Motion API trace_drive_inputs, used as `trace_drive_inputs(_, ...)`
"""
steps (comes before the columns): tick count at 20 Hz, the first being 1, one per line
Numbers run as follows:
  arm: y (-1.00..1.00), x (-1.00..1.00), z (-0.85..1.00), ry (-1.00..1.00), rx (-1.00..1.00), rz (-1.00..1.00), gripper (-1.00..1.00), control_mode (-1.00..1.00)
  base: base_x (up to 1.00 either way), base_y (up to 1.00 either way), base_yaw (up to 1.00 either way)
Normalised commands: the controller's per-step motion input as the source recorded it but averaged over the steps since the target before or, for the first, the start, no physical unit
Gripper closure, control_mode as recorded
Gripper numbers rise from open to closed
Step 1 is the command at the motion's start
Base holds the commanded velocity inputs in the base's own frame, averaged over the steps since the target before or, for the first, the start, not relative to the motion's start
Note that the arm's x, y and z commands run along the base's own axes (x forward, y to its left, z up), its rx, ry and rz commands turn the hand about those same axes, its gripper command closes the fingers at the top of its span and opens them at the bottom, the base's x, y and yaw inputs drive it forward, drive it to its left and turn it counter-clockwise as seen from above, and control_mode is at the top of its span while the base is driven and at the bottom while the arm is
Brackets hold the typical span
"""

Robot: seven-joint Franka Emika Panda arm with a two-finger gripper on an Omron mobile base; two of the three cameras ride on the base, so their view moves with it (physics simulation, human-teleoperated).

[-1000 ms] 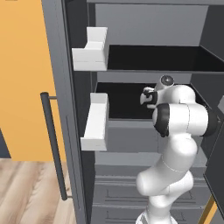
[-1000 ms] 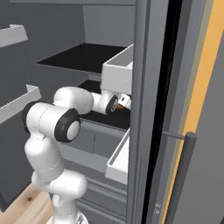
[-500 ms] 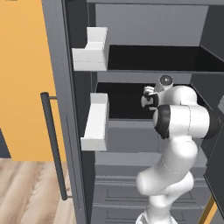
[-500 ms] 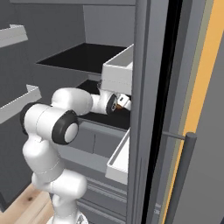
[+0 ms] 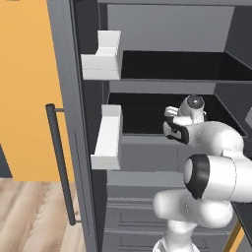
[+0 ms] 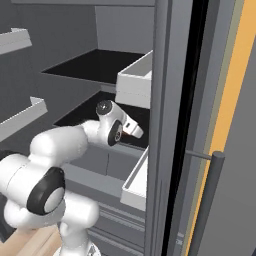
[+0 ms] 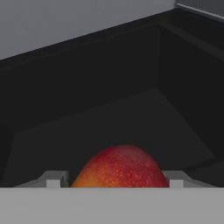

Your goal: Retrieve the kiwi and mango from the fridge and place them into the bowl on the dining table.

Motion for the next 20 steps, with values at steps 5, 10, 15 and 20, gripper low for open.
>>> trace_drive_inputs(5, 0.26, -1.0, 0.7, 0.01, 0.0, 0.16, 1.0, -1.0, 0.0, 0.0, 0.0)
trace_drive_inputs(10, 0.27, -1.0, 0.8, 0.06, 0.0, 0.19, 1.0, -1.0, 0.0, 0.0, 0.0)
trace_drive_inputs(15, 0.32, -0.99, 0.84, 0.14, 0.0, 0.18, 1.0, -1.0, 0.0, 0.0, 0.0)
trace_drive_inputs(20, 0.14, -0.94, 0.78, 0.19, 0.0, 0.13, 1.0, -1.0, 0.0, 0.0, 0.0)
